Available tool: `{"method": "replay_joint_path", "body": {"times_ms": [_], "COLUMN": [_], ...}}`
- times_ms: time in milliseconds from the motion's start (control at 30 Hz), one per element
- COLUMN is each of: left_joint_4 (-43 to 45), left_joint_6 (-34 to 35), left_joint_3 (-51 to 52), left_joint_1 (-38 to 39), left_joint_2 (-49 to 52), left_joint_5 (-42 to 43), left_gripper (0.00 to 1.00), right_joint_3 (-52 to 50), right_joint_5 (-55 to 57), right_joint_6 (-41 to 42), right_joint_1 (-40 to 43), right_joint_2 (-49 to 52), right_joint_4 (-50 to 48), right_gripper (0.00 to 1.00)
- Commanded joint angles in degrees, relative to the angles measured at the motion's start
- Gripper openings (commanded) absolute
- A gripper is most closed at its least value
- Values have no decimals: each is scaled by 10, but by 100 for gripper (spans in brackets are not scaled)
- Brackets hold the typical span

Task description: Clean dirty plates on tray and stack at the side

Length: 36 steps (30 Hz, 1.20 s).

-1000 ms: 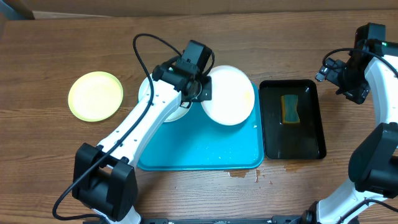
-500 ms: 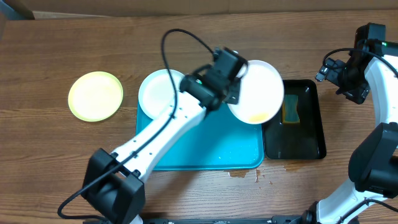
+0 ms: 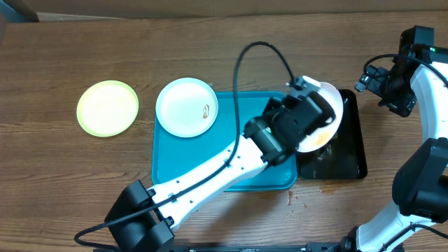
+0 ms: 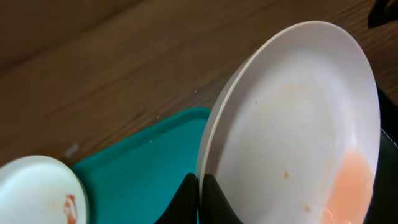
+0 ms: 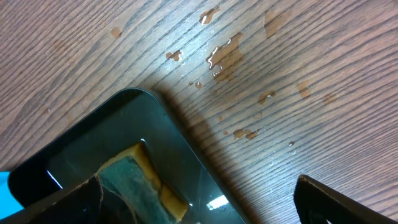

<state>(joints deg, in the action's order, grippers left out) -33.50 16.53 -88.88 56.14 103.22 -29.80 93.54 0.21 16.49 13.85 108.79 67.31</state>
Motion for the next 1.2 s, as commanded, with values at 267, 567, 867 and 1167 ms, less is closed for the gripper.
{"method": "replay_joint_path", "body": {"times_ms": [267,567,867,1167], "left_joint_4": [65,116,189,203], "left_joint_6": [-155,-268,-354,-341], "left_joint_3": [-16,-16,-16,-16], "left_joint_1": [81,121,140,139], "left_joint_2": [-13,-13,-13,-13], "left_joint_5": [-182,-239,-308,-307], "left_gripper": [4,4,4,4], "right_joint_3": [6,6,6,6], "right_joint_5": [-3,-3,-3,-3], "right_joint_6": [2,2,2,2], "right_joint_1": [0,0,0,0], "right_joint_2": [-14,-14,-14,-14], "right_joint_4": [-2,-2,-2,-2], "right_gripper": [100,100,100,100]}}
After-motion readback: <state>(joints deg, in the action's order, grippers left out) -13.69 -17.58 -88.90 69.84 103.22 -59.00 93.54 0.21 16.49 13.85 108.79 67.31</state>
